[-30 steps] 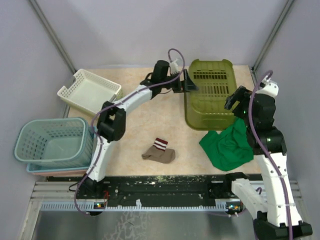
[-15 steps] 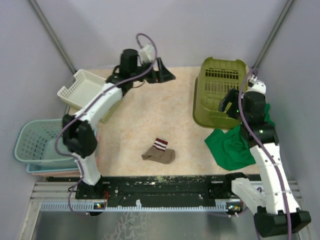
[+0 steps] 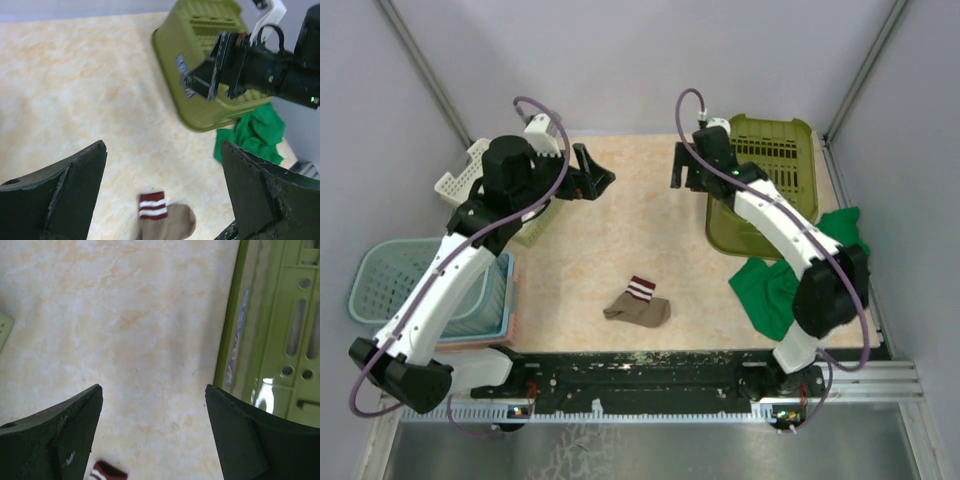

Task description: Turn the large container upside down

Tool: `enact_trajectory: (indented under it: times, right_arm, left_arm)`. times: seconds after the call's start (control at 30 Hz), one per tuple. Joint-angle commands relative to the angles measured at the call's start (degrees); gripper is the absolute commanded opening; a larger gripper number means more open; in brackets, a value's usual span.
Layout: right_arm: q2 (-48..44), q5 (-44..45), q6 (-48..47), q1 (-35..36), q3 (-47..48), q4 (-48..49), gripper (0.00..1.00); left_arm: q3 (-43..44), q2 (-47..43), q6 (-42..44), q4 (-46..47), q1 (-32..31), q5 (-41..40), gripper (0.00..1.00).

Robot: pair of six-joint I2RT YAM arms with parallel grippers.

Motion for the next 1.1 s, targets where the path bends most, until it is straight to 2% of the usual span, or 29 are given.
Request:
enact_trajectory:
  times: [0.0, 0.1, 0.23, 0.37, 0.53, 0.73, 0.9, 1.07]
  right_arm:
    - [10.98, 6.16, -0.25, 0.77, 10.08, -0.55, 0.85]
    - [18.52, 9.74, -0.67, -0.2, 16.55, -3.76, 0.9]
    - [25.22, 11.52, -1.02, -4.47, 22.81, -8.2, 0.91]
    - [25.84, 13.93, -0.69, -9.08, 22.56, -8.89, 0.91]
    - [26.45, 19.73, -1.36, -9.52, 23.48, -9.8, 0.93]
    - [27.49, 22.05, -0.3, -10.89, 24.82, -11.24, 0.94]
    - [26.13, 17.29, -2.38, -11.49, 25.83, -10.94, 0.93]
    - [19.14, 11.35, -6.0, -7.06, 21.89, -6.16, 0.94]
  left_arm:
    - [-4.27, -3.72, 0.37, -6.18, 1.62, -7.83, 0.99]
    - [-6.0, -4.72, -0.11, -6.83, 2.23, -7.46, 0.99]
    - [-7.15, -4.84, -0.41, -6.75, 2.29, -6.92, 0.99]
    - [-7.35, -4.09, -0.08, -6.59, 2.38, -6.85, 0.99]
    - [-6.53, -1.8, -0.6, -6.37, 2.44, -6.66, 0.99]
    - [-6.85, -0.86, -0.87, -6.55, 2.4, -6.92, 1.0]
    - [-8.13, -1.56, -0.6, -6.71, 2.5, -9.89, 0.99]
    - [-6.79, 0.79, -0.39, -7.16, 2.5, -14.58, 0.99]
